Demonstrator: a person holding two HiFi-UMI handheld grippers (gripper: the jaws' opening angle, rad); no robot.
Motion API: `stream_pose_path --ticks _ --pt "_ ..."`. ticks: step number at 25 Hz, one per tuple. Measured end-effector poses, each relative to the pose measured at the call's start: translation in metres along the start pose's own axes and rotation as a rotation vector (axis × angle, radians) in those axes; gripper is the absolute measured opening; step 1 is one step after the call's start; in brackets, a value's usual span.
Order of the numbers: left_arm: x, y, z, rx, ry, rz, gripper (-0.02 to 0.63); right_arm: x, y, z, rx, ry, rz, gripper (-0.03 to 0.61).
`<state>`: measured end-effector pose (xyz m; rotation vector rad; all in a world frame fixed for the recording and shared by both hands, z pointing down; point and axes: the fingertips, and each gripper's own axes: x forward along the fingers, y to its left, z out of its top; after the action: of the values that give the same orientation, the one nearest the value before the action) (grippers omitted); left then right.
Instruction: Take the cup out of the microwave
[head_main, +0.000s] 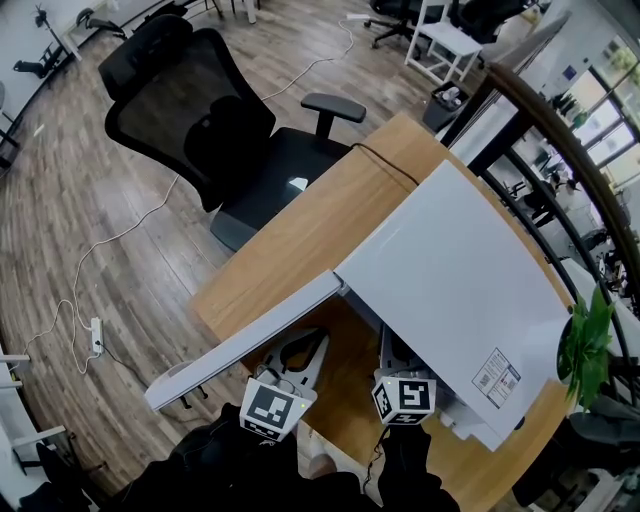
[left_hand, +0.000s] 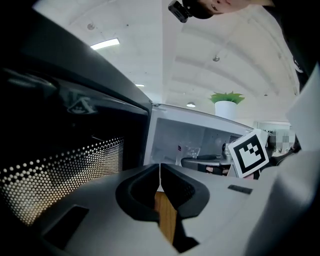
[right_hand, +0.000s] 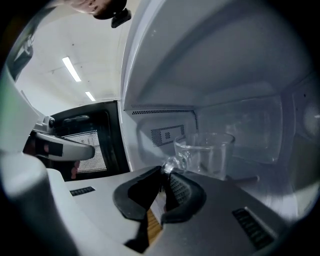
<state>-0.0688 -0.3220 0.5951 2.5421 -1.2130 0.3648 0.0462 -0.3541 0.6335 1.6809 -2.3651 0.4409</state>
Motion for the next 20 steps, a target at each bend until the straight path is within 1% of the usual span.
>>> stream_pose_path --ticks 9,12,15,20 --pt "-0.006 0.003 0.002 0.009 -0.006 0.004 0.031 -0.003 0.005 0.002 0.009 -0.016 0.022 0.017" --pt "-0.009 0.002 0.006 0.016 -0.031 0.006 0.031 -0.007 0.009 0.004 0.010 -0.022 0.033 0.017" --pt "-0.016 0.000 0.007 0.017 -0.013 0.008 0.031 -0.013 0.016 0.009 0.007 -0.031 0.051 0.017" --pt "-0.028 -0.005 0.009 0.019 -0.020 0.016 0.031 -0.023 0.028 0.009 -0.001 -0.032 0.075 0.017"
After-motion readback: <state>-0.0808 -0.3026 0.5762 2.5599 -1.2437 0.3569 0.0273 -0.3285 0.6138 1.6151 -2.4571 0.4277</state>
